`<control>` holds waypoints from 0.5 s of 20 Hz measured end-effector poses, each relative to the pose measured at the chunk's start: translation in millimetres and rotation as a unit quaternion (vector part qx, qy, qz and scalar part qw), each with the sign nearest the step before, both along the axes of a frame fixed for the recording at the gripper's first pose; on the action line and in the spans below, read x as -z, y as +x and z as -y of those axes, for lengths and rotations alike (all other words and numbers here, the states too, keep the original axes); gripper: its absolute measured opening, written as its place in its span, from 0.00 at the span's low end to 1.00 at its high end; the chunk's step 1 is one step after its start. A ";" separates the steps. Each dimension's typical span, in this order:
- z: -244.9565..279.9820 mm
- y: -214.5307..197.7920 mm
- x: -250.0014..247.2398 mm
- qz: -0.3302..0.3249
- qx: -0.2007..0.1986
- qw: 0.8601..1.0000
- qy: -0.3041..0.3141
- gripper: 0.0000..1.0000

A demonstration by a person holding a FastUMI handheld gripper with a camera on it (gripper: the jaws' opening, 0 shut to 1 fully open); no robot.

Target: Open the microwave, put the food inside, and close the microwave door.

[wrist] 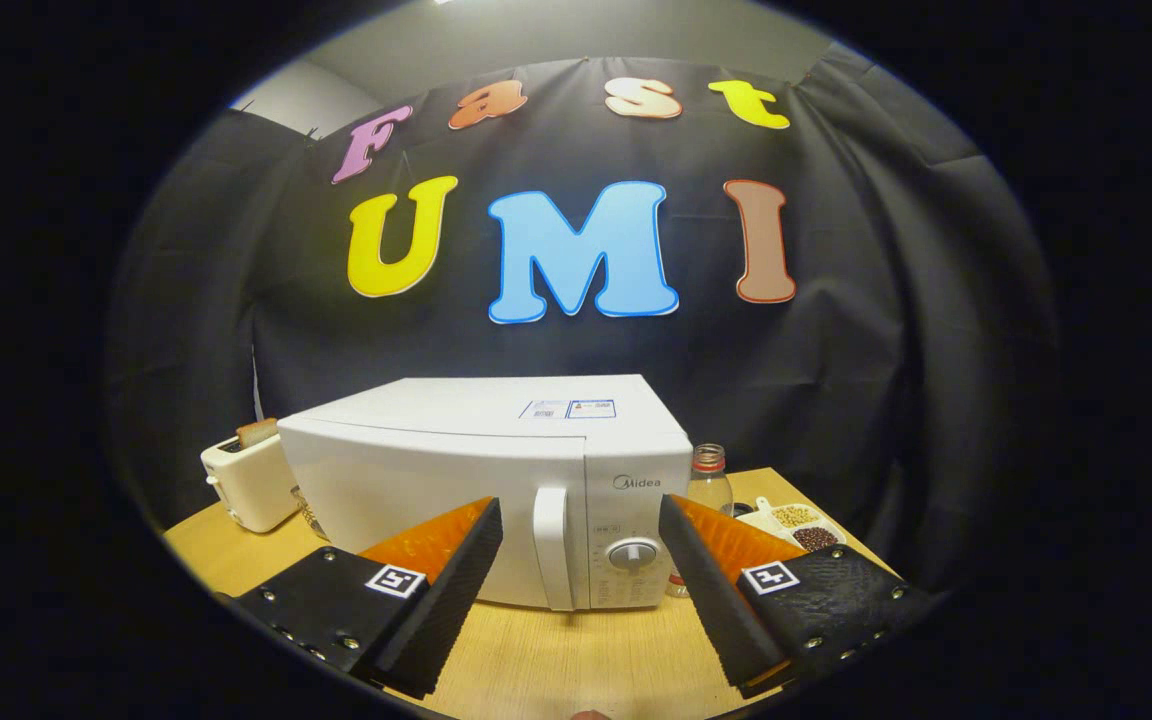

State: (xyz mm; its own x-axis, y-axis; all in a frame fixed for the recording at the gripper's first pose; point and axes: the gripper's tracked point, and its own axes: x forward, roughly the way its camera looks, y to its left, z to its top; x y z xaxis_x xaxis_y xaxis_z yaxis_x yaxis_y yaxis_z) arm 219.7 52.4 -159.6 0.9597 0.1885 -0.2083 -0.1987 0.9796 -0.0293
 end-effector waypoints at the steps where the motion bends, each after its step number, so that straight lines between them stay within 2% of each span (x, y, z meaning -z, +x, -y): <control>1: -2.5 6.0 6.5 -0.005 -0.004 1.000 -0.003 0.99; 9: -10.6 38.7 69.2 -0.058 -0.013 0.997 -0.040 0.99; 10: -10.6 41.1 77.5 -0.066 -0.013 0.997 -0.045 0.89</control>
